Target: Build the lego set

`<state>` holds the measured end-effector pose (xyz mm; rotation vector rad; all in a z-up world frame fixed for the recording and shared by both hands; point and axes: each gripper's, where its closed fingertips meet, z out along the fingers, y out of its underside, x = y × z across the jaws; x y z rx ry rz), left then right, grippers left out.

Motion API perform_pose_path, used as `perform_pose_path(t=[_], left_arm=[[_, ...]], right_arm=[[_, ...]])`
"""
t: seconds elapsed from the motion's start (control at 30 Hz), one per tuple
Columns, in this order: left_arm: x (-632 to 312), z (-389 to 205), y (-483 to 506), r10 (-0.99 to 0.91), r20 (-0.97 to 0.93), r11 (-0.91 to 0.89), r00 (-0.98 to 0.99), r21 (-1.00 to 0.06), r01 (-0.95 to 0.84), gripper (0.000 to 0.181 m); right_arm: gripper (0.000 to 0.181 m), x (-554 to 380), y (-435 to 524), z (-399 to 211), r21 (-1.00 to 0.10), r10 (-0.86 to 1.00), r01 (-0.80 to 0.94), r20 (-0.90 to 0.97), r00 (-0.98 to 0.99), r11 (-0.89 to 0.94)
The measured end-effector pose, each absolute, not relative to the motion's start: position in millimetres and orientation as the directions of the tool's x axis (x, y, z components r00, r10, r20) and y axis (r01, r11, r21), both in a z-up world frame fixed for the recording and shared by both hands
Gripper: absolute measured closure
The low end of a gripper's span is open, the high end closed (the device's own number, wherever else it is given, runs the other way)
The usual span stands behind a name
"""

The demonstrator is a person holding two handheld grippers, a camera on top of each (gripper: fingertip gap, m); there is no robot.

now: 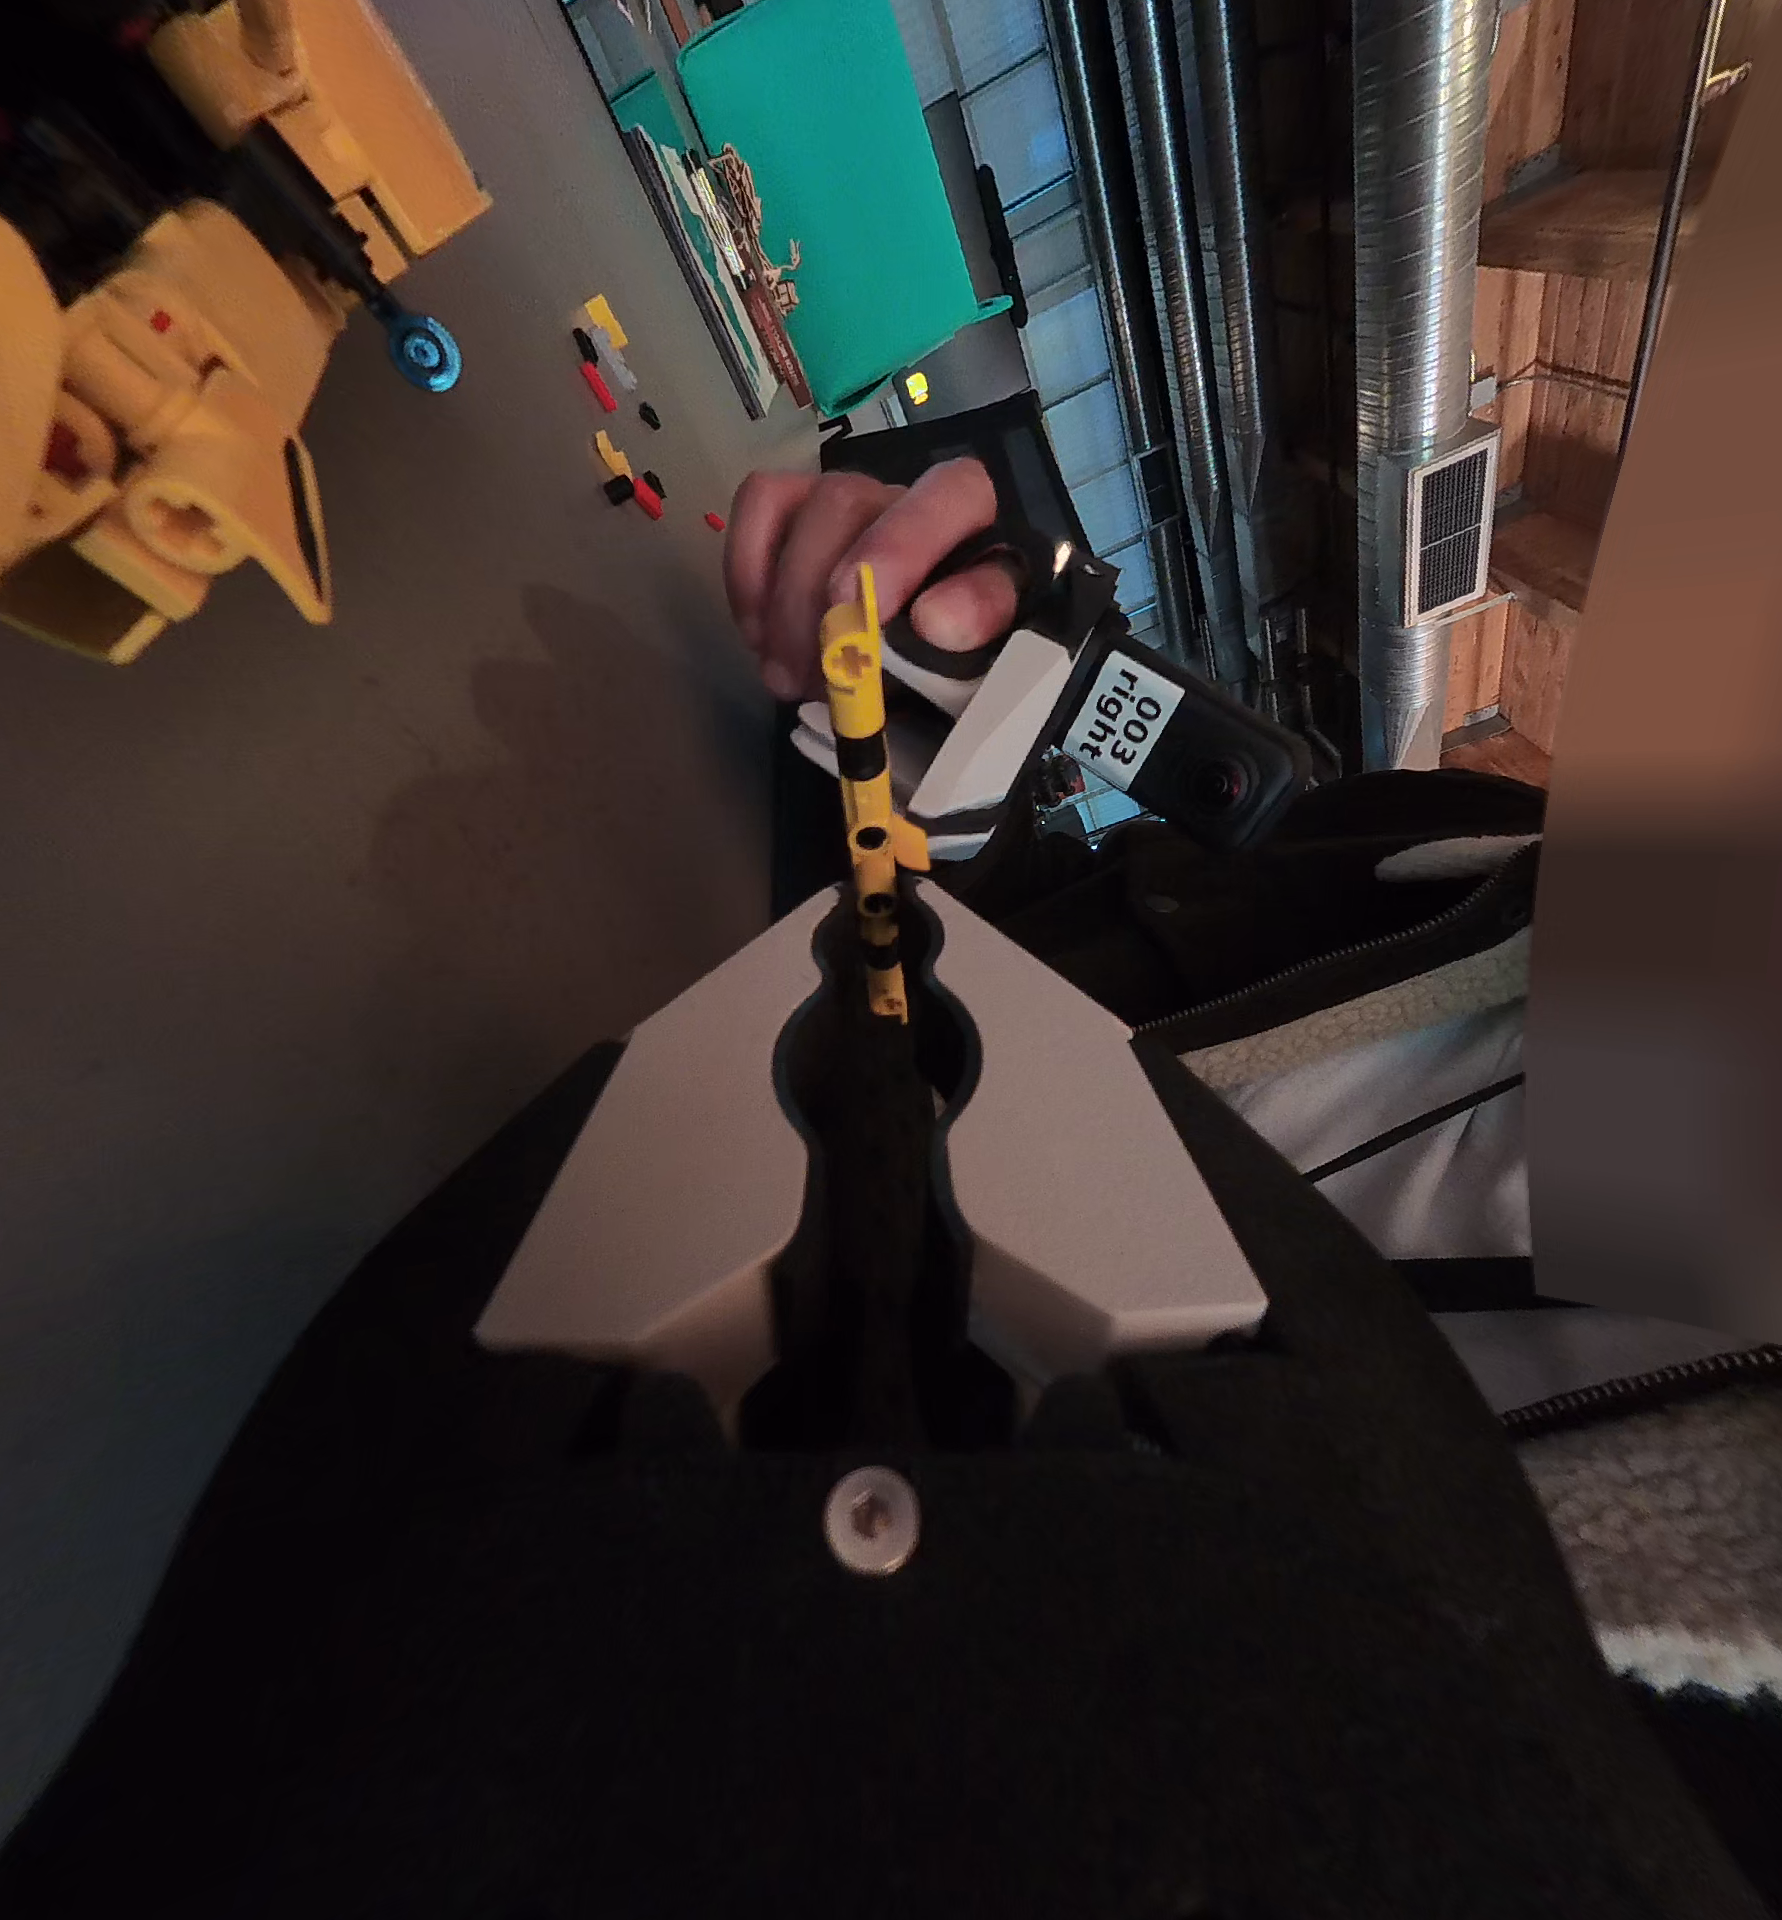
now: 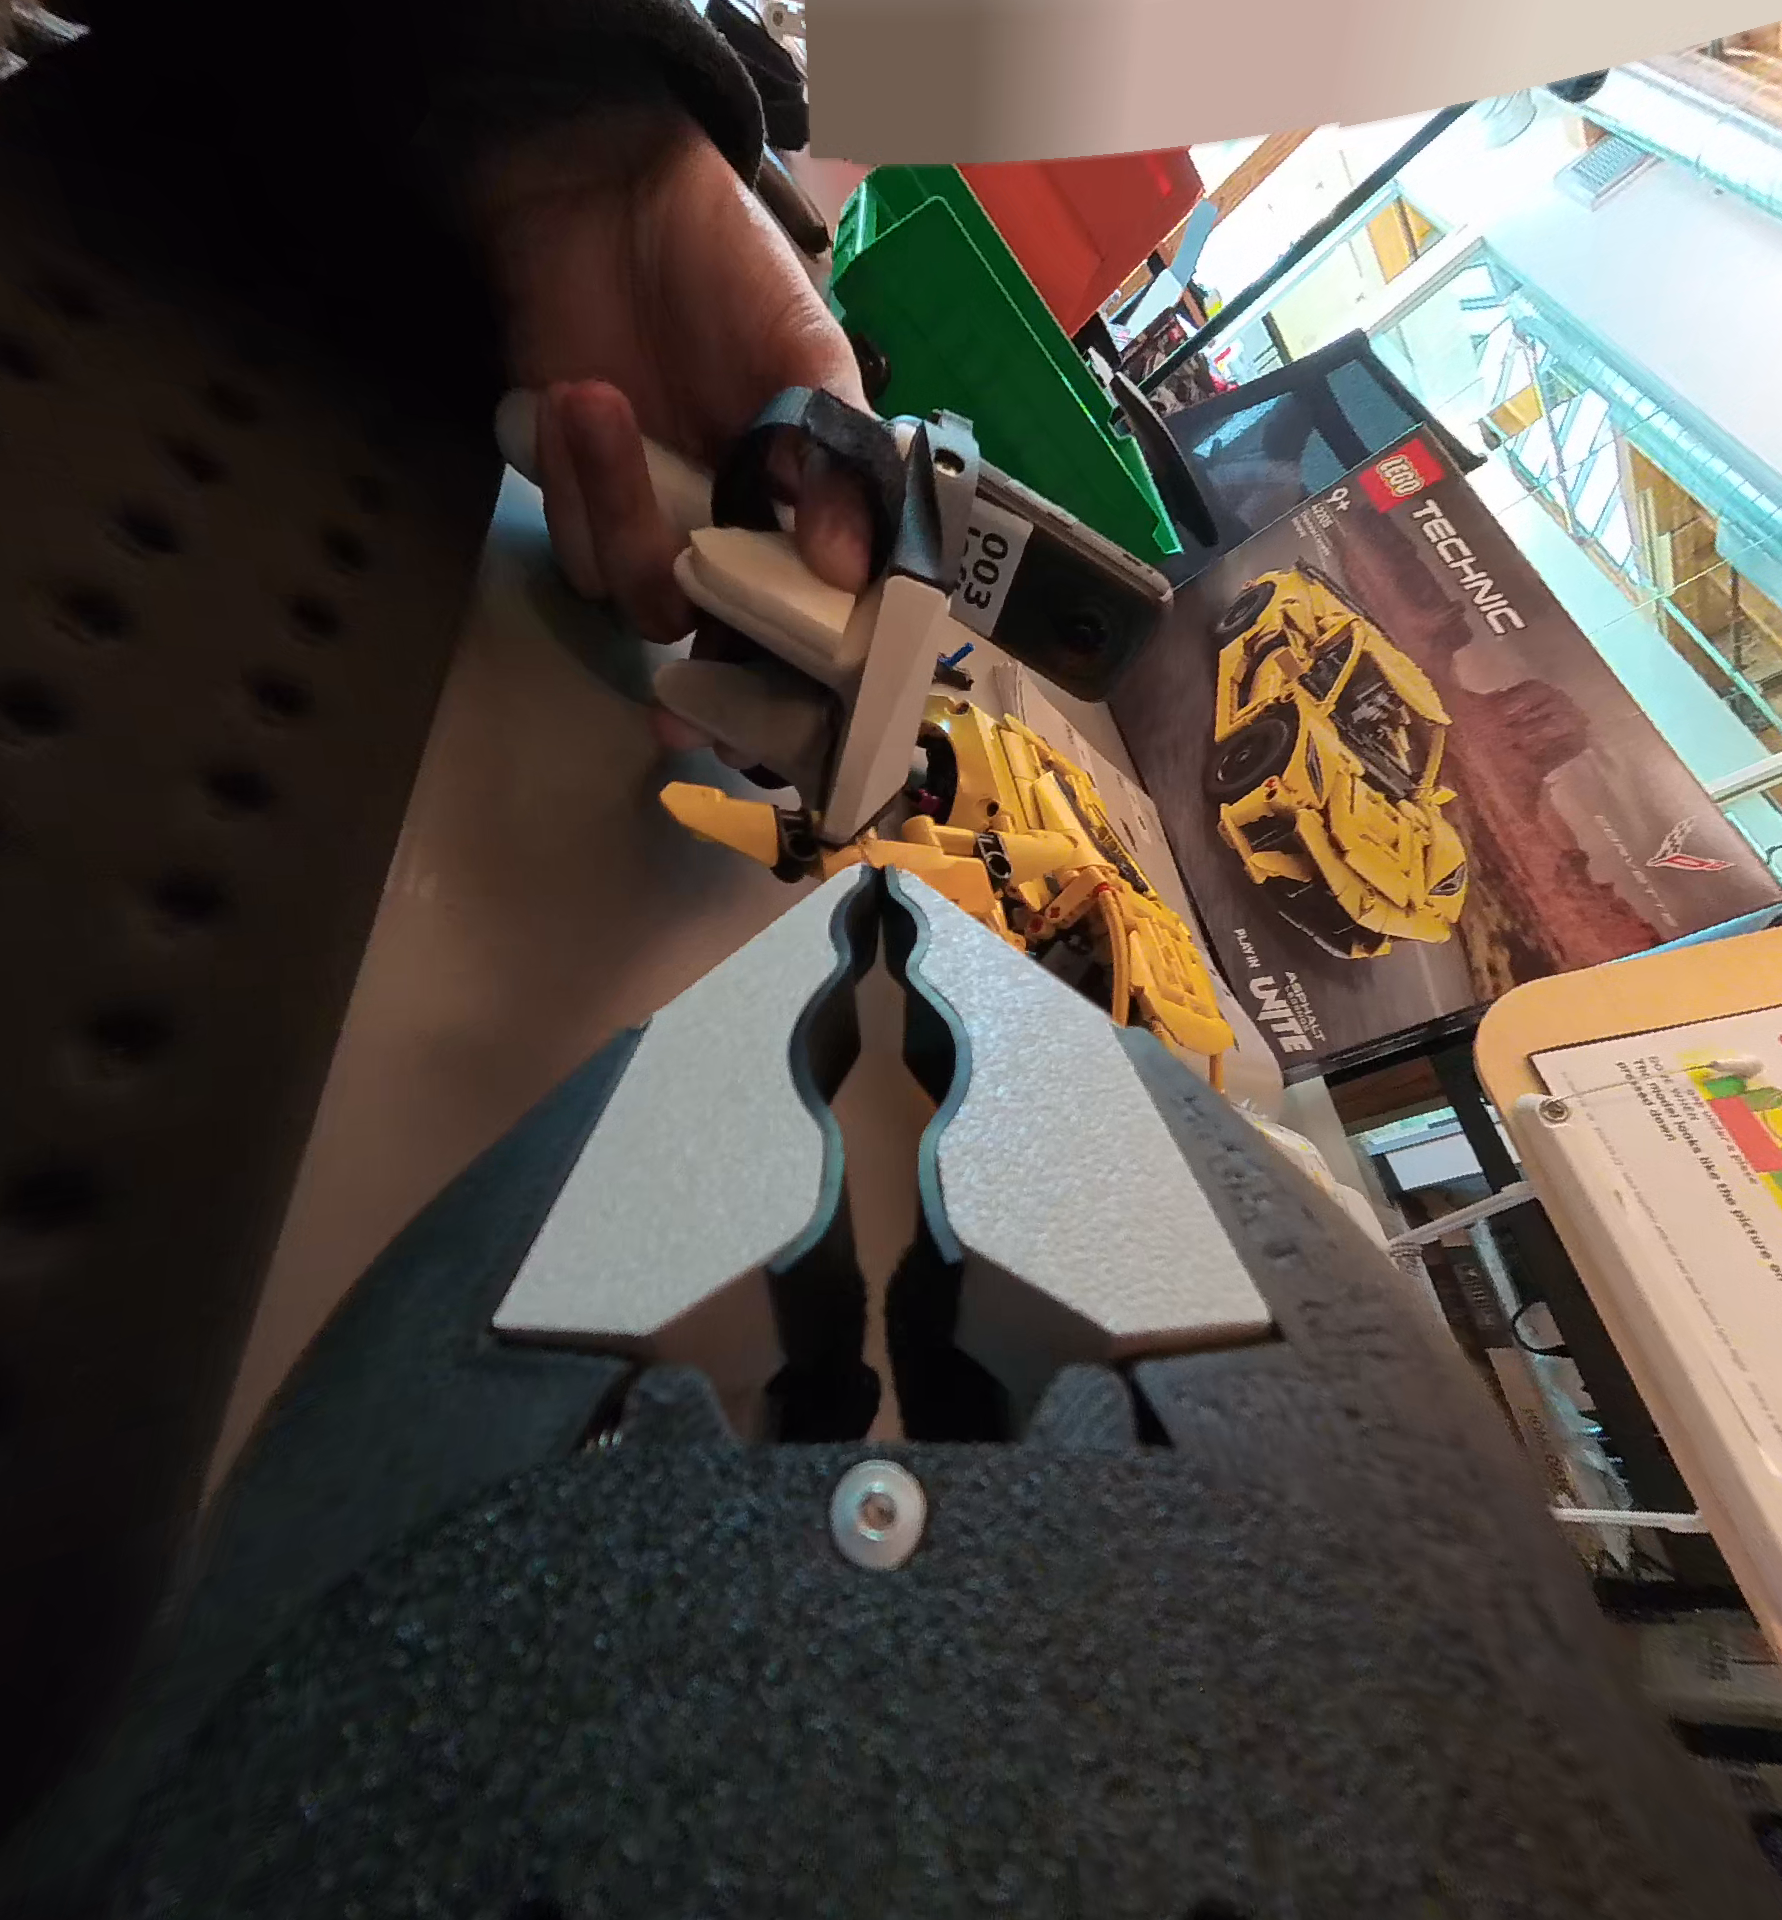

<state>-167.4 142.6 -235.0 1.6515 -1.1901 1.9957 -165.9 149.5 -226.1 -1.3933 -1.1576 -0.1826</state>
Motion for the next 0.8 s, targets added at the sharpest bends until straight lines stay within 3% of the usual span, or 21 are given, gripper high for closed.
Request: perform_pose_path(t=[0.37, 0.8], left_arm=[[-168.1, -232.1, 143.3, -0.262, 0.912, -0.623, -0.314, -0.409, -0.667, 0.175], [-171.2, -218.1, 139.2, -0.203, 0.899, -0.628, -0.388, -0.423, -0.653, 0.175]], right_arm=[[0.181, -167.3, 147.9, -230.2, -0.698, 0.538, 0.677, 0.673, 0.507, 0.235], [0.180, -170.1, 141.1, -217.0, -0.890, 0.617, 0.440, 0.413, 0.670, 0.119]])
